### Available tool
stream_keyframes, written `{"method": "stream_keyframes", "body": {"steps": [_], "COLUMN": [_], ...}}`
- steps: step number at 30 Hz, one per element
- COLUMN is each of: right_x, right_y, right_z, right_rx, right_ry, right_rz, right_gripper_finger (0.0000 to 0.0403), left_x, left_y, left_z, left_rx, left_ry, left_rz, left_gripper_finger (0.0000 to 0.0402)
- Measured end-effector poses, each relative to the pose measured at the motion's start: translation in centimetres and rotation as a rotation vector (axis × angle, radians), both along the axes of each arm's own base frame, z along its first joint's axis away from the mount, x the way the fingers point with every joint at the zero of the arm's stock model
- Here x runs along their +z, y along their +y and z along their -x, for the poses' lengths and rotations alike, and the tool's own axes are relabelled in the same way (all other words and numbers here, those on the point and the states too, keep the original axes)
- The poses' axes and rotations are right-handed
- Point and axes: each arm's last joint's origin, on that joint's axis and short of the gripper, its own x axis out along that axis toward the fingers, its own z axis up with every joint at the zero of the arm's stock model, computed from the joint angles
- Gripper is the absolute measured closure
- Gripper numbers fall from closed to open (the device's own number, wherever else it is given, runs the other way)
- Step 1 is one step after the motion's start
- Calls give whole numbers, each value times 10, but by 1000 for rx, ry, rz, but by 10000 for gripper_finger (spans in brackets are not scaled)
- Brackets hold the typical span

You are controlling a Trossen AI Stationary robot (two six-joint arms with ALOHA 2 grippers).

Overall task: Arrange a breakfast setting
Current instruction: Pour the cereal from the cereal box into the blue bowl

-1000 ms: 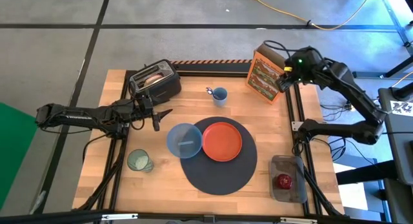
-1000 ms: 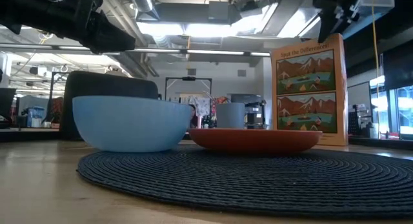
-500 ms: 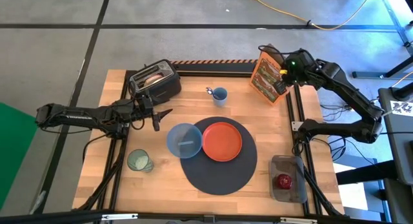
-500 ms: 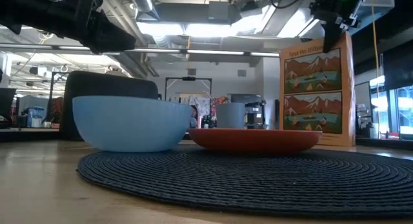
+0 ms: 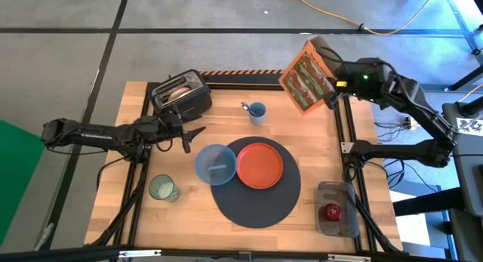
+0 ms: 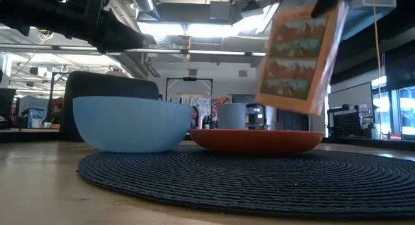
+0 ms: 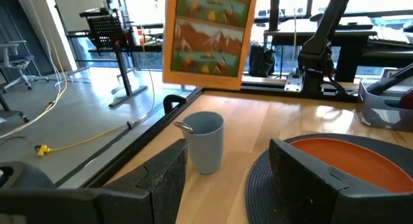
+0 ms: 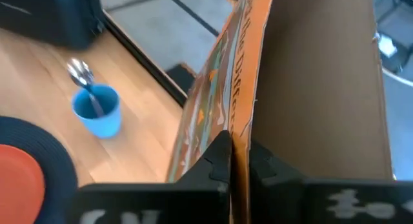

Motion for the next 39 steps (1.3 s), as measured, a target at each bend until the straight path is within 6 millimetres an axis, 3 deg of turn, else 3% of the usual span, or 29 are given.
{"method": "stream_keyframes", "body": {"steps": [8, 21, 26, 31, 39], "right_x": [25, 46, 39, 34, 34], "right_y": [19, 64, 79, 93, 102], "right_z": [-2, -44, -68, -92, -107], "right_rx": [171, 767, 903, 937, 986], "right_ry": [-50, -228, -188, -158, -174], "right_rz": [101, 307, 343, 410, 487], "right_gripper_finger": [403, 403, 403, 403, 403], "left_x": [1, 7, 30, 56, 71], "left_y": [1, -2, -8, -18, -26], "left_z": [-8, -20, -26, -36, -54], "left_rx": [-3, -131, -205, -262, -290], "left_ry": [-35, -136, -154, -51, 34], "left_rz": [-8, -50, -72, -115, -117], "left_gripper_finger": [166, 35, 11, 4, 4]}}
